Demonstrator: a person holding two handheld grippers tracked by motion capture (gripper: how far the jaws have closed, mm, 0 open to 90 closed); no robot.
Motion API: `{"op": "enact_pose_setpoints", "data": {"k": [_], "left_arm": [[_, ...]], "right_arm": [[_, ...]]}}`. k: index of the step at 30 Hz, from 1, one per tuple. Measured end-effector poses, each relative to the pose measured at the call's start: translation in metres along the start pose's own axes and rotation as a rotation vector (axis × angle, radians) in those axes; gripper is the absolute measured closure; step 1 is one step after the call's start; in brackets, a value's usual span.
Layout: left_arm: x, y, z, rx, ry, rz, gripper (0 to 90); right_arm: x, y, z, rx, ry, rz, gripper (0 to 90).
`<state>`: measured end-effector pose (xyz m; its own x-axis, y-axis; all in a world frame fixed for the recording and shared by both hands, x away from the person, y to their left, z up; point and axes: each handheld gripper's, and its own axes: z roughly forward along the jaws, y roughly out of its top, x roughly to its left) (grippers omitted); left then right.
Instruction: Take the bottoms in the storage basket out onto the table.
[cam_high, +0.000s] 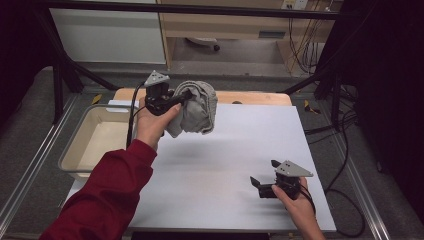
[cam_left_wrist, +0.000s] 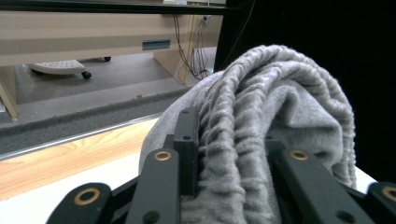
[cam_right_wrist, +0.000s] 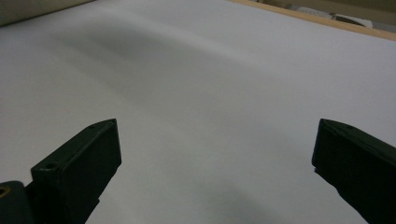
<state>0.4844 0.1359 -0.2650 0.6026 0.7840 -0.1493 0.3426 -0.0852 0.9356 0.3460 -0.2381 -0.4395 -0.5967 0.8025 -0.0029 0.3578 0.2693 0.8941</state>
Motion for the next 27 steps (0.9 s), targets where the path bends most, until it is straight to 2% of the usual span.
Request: {"op": "enact_pose_setpoints", "data": {"k": [4,17,24,27], "left_arm": [[-0.005,0.004,0.005,0.013,-0.006,0.025,69.1],[-0.017,0.005,0.011,0.027,-0.041,0.018,69.5],[-0.033,0.004,0.014,0.044,-0.062,-0.001,69.6],[-0.042,0.003,0.013,0.05,-0.058,0.009,69.7]], "right_arm": [[0.001,0.0,0.0,0.003,0.0,-0.007,1.7],[0.003,0.002,0.001,0.008,-0.018,-0.012,1.7],[0.002,0.001,0.0,0.017,-0.036,-0.02,1.7],[0.001,0.002,-0.002,0.005,-0.044,-0.008,1.5]]}}
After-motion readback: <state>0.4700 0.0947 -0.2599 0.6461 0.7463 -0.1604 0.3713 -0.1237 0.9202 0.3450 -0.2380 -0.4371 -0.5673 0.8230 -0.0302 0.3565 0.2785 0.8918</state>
